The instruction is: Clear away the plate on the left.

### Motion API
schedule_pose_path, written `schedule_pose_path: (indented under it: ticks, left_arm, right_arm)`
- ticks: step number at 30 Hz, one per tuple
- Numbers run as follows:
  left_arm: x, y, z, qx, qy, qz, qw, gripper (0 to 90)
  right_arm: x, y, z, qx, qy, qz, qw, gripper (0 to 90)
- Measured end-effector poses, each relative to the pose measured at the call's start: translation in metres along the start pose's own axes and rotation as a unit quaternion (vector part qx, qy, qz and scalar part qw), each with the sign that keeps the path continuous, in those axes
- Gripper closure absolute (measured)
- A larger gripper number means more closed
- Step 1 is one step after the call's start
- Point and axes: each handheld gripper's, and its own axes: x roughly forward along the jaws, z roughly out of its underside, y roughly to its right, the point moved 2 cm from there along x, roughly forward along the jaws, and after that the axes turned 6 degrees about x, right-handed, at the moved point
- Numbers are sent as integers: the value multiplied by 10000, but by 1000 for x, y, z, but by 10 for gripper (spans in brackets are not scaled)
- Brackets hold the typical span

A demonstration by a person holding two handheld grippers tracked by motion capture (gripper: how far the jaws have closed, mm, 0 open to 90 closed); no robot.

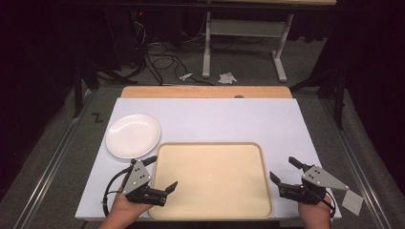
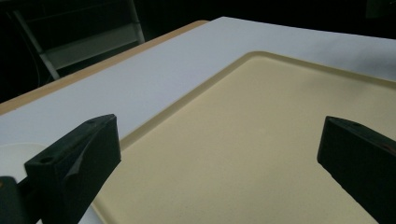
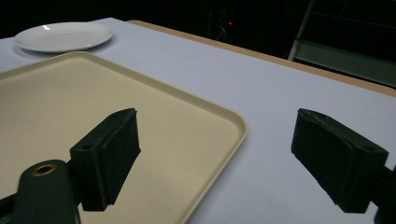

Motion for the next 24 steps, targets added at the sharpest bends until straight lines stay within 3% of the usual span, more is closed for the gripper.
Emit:
schedule_pose_path:
  ticks: [5,24]
  left_arm:
    - [0,-7,4,51,-82,-101,9999,3]
    - [1,-5,9,194,-191,-8,9996,5]
  right_arm:
    - [1,1,0,26,-2,-22,10000,162]
    - [3,0,1,-34,-32,-45,10000,161]
